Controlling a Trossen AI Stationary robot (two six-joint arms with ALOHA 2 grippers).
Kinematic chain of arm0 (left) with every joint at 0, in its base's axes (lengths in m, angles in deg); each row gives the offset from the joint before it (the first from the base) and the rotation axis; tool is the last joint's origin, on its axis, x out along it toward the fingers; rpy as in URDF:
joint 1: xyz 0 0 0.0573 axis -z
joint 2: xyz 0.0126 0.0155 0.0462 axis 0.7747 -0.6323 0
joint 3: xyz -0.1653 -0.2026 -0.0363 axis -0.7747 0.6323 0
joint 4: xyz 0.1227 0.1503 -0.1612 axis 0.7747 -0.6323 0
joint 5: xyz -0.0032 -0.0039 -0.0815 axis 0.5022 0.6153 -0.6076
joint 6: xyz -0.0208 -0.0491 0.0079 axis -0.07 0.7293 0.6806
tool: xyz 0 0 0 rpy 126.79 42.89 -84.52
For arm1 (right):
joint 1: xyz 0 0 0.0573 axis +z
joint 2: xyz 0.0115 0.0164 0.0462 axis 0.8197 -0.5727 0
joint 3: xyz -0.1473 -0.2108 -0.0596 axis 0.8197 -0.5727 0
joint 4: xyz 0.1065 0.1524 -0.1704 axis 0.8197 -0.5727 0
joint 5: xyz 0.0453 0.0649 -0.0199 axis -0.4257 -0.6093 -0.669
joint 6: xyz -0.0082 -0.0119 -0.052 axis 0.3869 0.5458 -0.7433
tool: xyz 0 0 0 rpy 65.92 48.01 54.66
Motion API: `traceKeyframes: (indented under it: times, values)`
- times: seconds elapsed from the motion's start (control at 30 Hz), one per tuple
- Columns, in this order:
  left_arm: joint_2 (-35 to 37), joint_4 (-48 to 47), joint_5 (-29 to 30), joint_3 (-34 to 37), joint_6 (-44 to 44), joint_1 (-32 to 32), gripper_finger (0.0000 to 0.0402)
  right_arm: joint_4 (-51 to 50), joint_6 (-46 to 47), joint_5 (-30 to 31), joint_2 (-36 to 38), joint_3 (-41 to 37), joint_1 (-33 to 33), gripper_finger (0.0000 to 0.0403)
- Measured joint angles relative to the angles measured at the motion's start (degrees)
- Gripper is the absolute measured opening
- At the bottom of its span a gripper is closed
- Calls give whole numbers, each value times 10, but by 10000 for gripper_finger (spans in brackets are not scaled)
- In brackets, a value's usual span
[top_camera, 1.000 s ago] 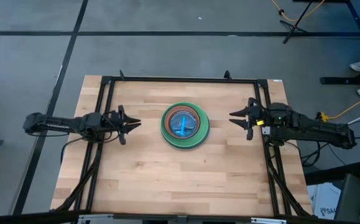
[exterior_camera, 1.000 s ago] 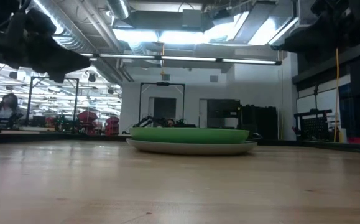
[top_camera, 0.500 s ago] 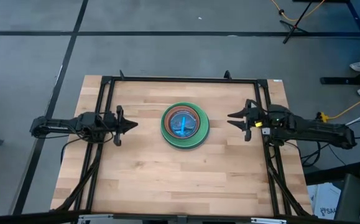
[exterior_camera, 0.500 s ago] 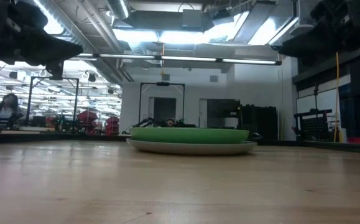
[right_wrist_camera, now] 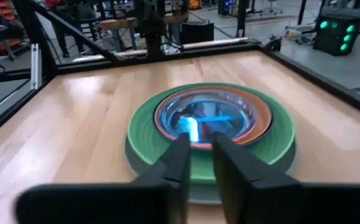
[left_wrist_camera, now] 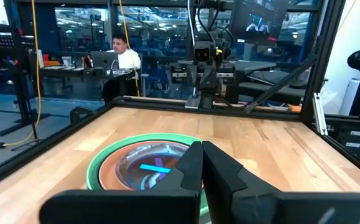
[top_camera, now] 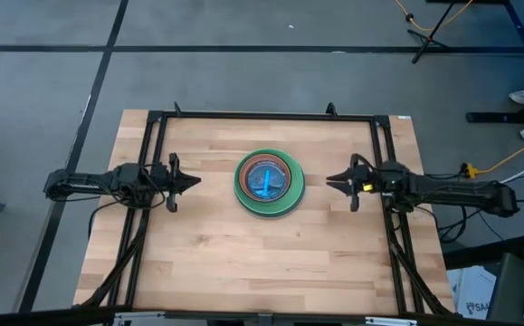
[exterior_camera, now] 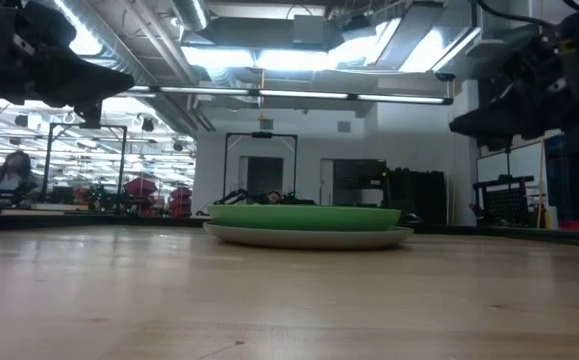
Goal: Stack plastic plates
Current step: Return to Home Position
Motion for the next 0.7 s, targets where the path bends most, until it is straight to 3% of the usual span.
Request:
traceKeyframes:
  times: [0.13,0.37,0.7]
  values:
    - [0,0,0,0,0,0,3,-8,4,-12,1,-5,0,8]
    - [0,0,3,0,-6,0,4,-43,7,8,49,-5,0,21]
    - [0,0,0,0,21,0,4,-139,16,37,179,-7,0,2]
